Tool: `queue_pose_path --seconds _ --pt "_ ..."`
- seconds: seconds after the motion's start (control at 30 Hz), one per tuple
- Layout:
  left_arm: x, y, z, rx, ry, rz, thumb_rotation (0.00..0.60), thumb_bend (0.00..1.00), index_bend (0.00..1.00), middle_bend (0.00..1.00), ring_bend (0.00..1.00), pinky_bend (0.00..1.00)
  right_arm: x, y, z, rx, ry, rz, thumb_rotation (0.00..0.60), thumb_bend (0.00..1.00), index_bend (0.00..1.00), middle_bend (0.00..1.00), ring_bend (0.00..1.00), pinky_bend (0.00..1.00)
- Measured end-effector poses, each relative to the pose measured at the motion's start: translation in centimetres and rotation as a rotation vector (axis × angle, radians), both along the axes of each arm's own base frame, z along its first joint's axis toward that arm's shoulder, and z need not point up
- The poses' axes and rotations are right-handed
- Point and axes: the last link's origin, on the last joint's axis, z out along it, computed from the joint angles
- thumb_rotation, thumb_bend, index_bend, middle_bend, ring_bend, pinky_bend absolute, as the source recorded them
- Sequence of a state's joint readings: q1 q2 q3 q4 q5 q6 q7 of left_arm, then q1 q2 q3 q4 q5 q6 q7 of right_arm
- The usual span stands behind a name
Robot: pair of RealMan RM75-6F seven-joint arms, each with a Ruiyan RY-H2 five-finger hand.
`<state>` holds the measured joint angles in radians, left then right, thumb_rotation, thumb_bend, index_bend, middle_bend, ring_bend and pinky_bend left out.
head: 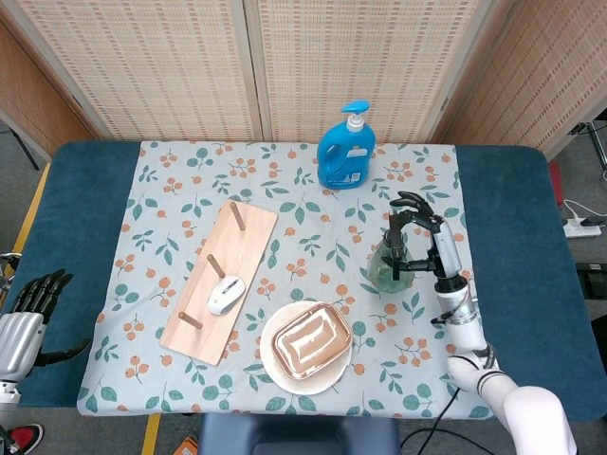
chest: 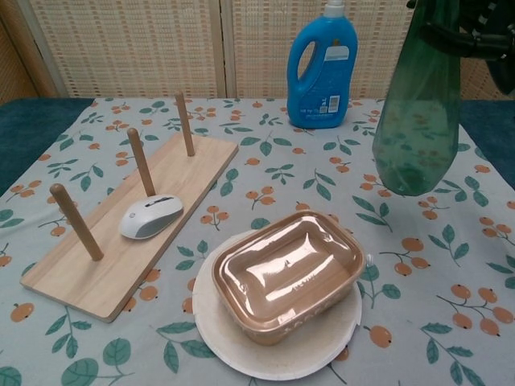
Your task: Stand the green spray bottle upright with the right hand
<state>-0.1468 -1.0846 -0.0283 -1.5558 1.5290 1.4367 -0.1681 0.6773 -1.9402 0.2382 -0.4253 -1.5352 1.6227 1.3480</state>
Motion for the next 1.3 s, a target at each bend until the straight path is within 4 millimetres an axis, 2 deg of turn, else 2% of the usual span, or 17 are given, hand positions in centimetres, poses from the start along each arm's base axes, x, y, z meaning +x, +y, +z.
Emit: queue_pose_path --seconds 0.3,0.5,0.87,1.3 --pt "0.0 0.0 0.0 0.0 0.0 0.0 0.6 0.14 0.0 0.0 0.0 0.01 -0.7 -0.1 -1.5 0.06 0.057 -0.012 0.6 0.1 0.67 0.6 0.27 0.19" --pt "0.0 0.0 0.0 0.0 0.0 0.0 0.6 0.14 0.0 0.0 0.0 0.01 -0.4 -0.1 -1.6 0.071 0.068 0.01 0.6 0.09 0.67 0.6 0.27 0.2" --pt "0.0 0.0 0.0 0.0 0.0 0.0 0.6 0.14 0.0 0.0 0.0 0.02 -1.1 -0.9 -2.3 0.132 0.084 -0.041 0.6 0.09 0.67 0.6 0.27 0.2" --pt "0.0 0.0 0.0 0.0 0.0 0.0 0.6 0.14 0.0 0.0 0.0 0.02 -1.6 -0.9 -3.3 0.181 0.126 -0.064 0.6 0.1 0.67 0.6 0.27 0.21"
